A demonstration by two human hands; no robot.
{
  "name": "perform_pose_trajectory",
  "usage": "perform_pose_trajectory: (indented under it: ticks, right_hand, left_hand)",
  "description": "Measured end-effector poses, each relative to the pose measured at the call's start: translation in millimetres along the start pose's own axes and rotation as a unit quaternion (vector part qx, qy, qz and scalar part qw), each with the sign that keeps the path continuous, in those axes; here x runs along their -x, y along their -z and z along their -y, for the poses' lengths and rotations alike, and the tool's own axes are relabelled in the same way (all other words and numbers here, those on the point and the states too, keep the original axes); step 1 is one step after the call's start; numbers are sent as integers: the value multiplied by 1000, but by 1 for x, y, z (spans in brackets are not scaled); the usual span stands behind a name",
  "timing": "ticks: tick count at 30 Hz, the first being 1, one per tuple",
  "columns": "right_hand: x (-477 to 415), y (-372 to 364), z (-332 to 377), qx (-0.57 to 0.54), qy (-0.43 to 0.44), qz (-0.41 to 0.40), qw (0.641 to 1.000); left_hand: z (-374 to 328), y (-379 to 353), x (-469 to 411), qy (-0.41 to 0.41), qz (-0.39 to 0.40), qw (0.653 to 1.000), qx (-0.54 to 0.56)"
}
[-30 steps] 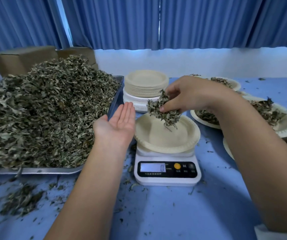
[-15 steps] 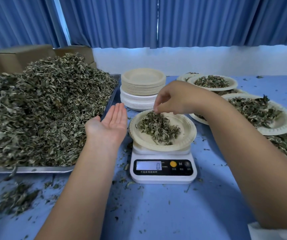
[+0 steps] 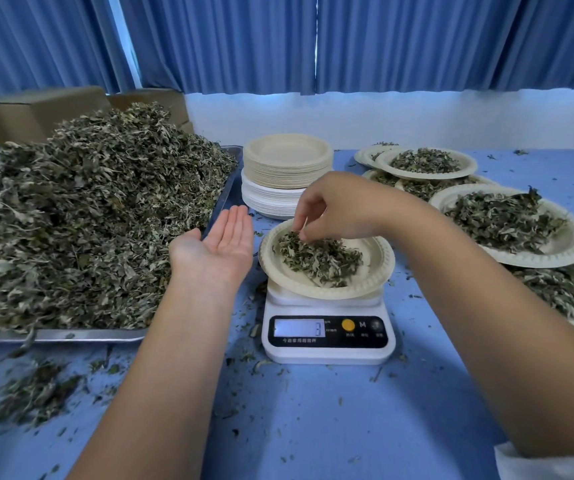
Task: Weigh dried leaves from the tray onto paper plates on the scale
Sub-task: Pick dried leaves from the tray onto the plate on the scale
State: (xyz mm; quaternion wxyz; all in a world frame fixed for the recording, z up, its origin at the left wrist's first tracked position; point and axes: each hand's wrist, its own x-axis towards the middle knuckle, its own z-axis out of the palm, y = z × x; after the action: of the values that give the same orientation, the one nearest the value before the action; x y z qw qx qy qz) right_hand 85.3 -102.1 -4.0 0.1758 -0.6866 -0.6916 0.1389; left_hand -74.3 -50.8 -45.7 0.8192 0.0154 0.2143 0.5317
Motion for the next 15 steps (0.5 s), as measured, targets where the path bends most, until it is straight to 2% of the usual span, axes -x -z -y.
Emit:
perform_pose_trajectory:
  ticks: [9,15]
  right_hand:
    - [-6,-6,0,-54,15,-84,995]
    - [-9,-10,-1,-59,18,-98,993]
  left_hand:
    - [0,-1,0,3,2,1000,-8]
    - [0,-1,0,6,2,1000,-13]
